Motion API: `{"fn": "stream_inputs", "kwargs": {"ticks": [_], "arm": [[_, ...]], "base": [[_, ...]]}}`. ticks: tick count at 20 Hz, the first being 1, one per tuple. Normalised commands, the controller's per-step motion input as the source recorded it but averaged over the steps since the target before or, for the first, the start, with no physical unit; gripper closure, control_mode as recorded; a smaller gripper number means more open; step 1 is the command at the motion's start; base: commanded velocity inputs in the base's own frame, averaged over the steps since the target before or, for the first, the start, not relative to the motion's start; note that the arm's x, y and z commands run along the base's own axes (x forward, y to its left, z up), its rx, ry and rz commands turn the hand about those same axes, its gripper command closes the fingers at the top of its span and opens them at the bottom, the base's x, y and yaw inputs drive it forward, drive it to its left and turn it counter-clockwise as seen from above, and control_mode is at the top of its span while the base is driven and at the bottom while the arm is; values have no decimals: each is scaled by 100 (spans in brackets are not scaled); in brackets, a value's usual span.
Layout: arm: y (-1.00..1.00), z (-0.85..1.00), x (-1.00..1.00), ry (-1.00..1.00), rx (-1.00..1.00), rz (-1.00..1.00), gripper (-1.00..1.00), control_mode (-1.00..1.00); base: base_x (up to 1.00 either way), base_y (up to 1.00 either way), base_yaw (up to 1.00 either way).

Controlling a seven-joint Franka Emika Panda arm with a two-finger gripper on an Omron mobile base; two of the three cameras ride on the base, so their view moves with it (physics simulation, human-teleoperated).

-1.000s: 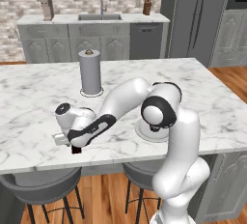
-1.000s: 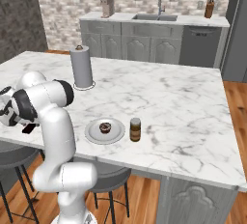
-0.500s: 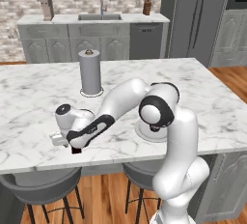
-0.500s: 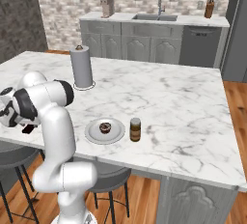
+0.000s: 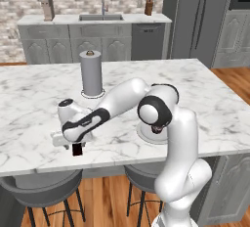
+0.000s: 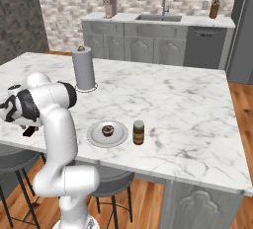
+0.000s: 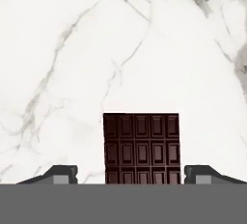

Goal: Take the cinnamon bottle from the cabinet and place it on the dining table, next to the plate with the cupcake. Then take the chocolate from the dining counter and place it on the cupcake plate.

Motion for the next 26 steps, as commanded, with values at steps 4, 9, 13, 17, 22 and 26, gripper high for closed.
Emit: {"fn": "stream_inputs", "kwargs": {"ticks": [4,9,13,17,22,26], "arm": [[-18,-48,-18,12,0,1,-100,-100],[-14,-59,-28,3,-5,3,-100,-100],[-3,-62,-33,0,-12,5,-100,-100],[-6,-63,-26,-6,-10,3,-100,-100],[-25,-67,-26,-10,0,2,-100,-100],[-32,-67,-32,-10,0,3,-100,-100]], "base": [[0,0,0],[0,0,0],[0,0,0],[0,0,0],[0,0,0],[0,0,0]]}}
